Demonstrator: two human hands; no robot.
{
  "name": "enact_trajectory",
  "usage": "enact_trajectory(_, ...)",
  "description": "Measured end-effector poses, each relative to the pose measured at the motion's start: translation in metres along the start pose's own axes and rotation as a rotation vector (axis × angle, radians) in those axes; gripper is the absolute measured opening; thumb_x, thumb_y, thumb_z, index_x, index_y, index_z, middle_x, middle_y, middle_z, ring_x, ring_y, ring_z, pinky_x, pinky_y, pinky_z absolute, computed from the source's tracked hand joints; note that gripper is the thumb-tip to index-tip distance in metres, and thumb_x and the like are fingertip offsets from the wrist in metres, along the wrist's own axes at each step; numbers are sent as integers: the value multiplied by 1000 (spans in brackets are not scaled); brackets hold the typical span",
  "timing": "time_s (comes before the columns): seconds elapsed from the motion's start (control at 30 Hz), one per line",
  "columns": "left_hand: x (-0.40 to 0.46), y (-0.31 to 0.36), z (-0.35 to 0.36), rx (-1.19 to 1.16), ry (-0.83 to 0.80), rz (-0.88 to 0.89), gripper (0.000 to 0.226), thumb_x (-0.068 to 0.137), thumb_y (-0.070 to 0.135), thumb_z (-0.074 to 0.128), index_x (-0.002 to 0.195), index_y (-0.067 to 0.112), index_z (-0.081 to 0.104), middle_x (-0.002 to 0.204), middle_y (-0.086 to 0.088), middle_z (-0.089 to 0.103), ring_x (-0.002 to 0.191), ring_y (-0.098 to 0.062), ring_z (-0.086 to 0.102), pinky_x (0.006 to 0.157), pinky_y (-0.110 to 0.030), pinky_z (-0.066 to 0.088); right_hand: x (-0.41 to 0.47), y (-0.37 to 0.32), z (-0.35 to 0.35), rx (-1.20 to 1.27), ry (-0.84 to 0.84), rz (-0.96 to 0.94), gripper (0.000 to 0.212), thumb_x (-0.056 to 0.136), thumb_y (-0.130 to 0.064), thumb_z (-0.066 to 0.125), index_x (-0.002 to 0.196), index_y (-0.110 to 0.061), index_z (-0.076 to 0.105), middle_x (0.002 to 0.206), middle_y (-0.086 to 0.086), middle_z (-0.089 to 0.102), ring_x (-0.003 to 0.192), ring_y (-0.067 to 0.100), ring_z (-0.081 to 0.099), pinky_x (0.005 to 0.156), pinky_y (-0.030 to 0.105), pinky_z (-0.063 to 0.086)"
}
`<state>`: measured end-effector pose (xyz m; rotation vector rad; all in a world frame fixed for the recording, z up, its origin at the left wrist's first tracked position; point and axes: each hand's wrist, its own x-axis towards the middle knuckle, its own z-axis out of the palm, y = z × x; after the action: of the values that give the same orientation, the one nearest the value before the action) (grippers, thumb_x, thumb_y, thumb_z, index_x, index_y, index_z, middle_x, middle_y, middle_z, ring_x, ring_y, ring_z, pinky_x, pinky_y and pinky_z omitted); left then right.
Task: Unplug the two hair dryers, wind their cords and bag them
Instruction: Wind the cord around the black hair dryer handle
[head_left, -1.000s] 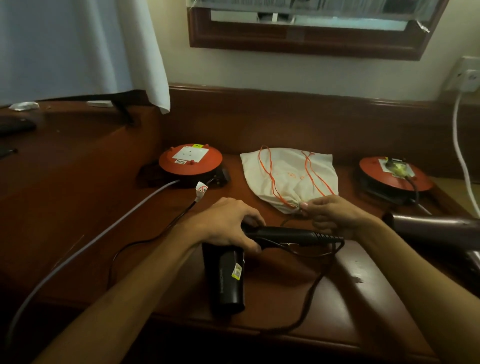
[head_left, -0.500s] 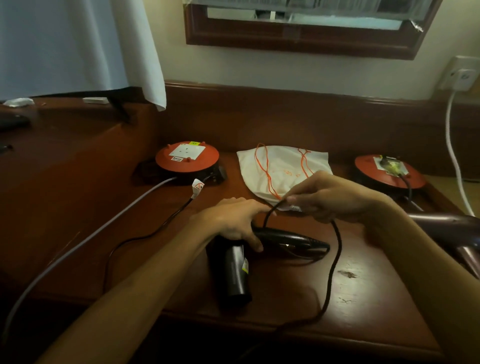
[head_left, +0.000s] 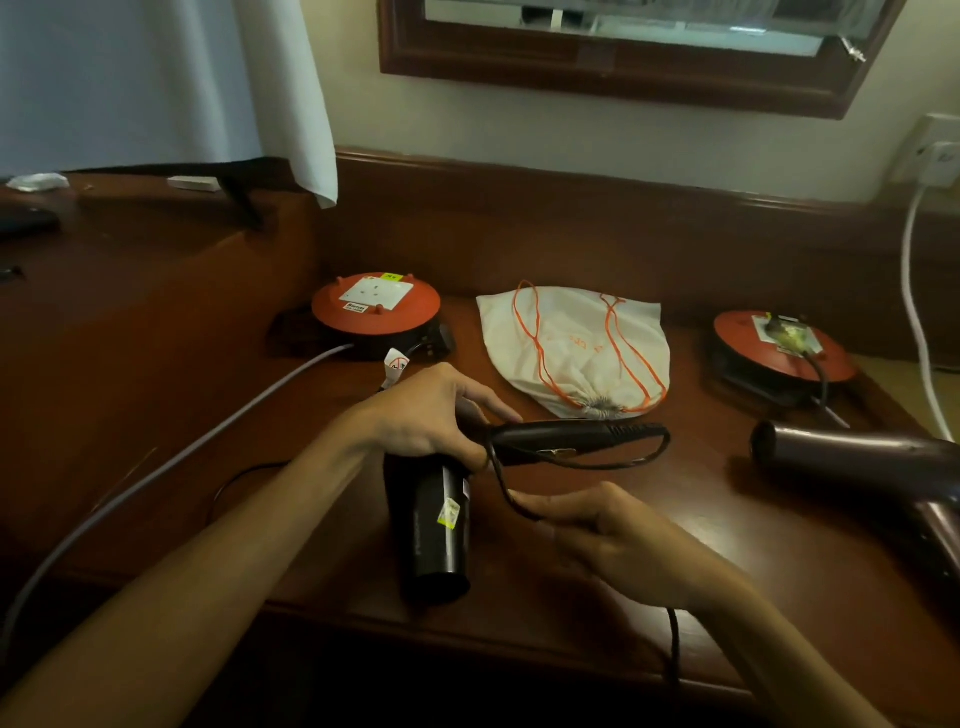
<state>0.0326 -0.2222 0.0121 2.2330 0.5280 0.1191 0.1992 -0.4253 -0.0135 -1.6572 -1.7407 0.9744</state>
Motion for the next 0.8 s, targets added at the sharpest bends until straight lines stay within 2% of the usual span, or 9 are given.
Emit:
enact_trajectory(0.1,-6,-1,-3,-66,14,-15,55,72,6,89,121,26,75,105,3,80,101,-11,74,92,-27,54,14,9,3,-48,27,33,33,102,-19,55,101,-45,74,60,-3,58,56,8,48,58,25,42)
enact_trajectory(0.13,-6,-2,-4,-75,14,-16,54,72,8,90,121,26,75,106,4,79,103,-11,73,97,-31,53,20,12,0,-70,28,69,27,101,-23,58,91,-40,75,58,-3,58,54,7,50,58,25,43)
enact_trajectory(0.2,-9,-4,-5,-97,15,-13,54,72,9,90,121,24,74,110,5,79,108,-11,72,104,-37,51,31,18,-5,-49,33,147,15,97,-31,64,89,-28,76,57,-3,57,54,10,50,56,29,43)
enact_trajectory(0.27,-13,-10,-7,-129,18,-14,59,71,14,92,125,26,71,113,3,78,112,-13,70,109,-46,48,38,24,-10,11,61,166,7,90,-40,72,91,-34,74,61,-1,64,54,19,53,54,36,43)
enact_trajectory(0.33,-18,-16,-6,-156,-2,-24,66,71,16,92,129,28,65,114,1,77,114,-15,70,110,-53,46,44,29,-21,-23,124,137,11,82,-44,79,86,-36,72,66,3,69,53,25,57,48,38,45)
enact_trajectory(0.43,-22,-13,2,-124,-77,-58,73,70,19,93,134,30,59,117,3,76,112,-14,71,107,-51,49,62,34,-43,-173,44,102,22,84,-18,79,65,-12,69,55,3,60,48,11,53,46,24,40)
enact_trajectory(0.53,-17,1,12,64,-139,-65,74,73,30,92,136,31,54,122,5,74,112,-8,68,107,-43,49,82,32,-52,-302,-20,147,30,81,-24,80,70,0,68,61,7,60,55,10,52,51,22,40)
enact_trajectory(0.67,-5,19,19,366,-170,-41,78,76,48,86,142,32,48,131,6,69,120,-12,61,105,-39,45,87,12,-74,-394,-85,127,27,82,-28,81,78,-4,68,72,10,63,62,8,54,57,21,43)
enact_trajectory(0.8,5,23,18,463,-211,-9,92,75,56,83,153,34,40,140,6,61,126,-16,55,101,-40,45,83,-14,-78,-478,-140,65,11,92,-21,70,89,-11,72,80,7,67,67,14,57,62,26,45)
